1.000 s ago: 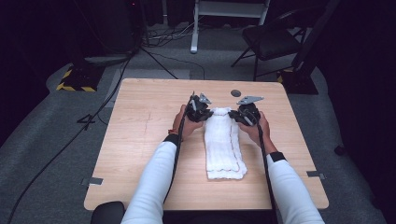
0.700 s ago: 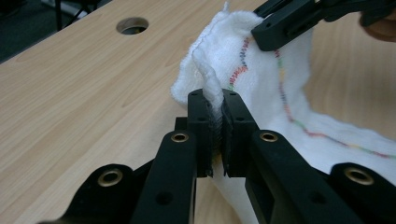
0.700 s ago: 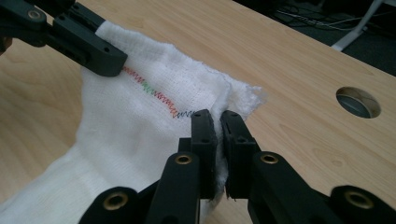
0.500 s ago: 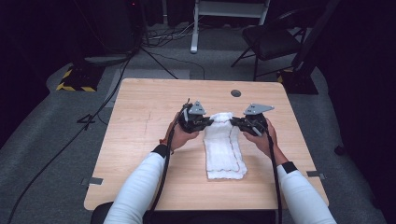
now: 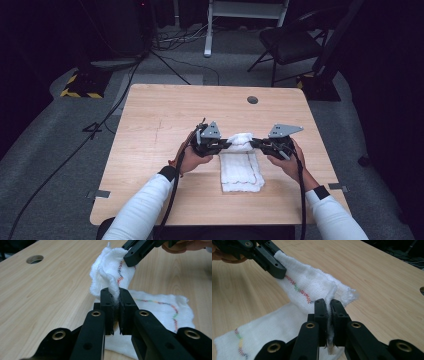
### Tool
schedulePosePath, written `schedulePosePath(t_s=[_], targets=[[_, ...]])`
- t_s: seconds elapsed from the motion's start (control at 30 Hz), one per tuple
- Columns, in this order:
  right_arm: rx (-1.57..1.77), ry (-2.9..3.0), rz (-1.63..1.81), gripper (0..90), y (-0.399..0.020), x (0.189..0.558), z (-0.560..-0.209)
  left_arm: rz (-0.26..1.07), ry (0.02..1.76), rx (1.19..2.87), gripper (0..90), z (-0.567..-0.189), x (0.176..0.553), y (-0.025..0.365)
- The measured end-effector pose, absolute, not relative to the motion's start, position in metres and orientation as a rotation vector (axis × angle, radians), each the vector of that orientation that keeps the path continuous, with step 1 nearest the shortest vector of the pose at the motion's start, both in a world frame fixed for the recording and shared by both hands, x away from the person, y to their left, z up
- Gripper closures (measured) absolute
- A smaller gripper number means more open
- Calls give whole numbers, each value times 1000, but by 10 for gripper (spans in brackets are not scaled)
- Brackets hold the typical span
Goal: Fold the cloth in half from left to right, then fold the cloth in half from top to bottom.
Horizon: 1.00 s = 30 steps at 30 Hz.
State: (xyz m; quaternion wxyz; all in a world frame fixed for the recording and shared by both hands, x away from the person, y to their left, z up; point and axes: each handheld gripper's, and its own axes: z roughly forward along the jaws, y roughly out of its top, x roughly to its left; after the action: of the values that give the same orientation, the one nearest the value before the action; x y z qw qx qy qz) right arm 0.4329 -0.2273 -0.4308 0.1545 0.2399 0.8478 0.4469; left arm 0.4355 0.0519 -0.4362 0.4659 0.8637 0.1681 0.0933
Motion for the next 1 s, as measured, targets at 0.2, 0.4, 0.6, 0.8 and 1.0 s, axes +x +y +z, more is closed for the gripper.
schedulePosePath(t_s=[0.2,0.4,0.6,0.8,1.0], targets=[[649,2456,1256,852,-231,417,-431,217,369,2137,839,-436,427,49],[627,2488,1240,852,-235,407,-436,204,334,2175,836,-440,417,45],[617,2498,1239,852,-238,398,-437,177,307,2197,836,-444,407,40],[590,2539,1231,852,-239,385,-443,167,268,2227,834,-447,393,39],[570,2555,1219,852,-239,375,-447,153,267,2248,831,-453,385,39]])
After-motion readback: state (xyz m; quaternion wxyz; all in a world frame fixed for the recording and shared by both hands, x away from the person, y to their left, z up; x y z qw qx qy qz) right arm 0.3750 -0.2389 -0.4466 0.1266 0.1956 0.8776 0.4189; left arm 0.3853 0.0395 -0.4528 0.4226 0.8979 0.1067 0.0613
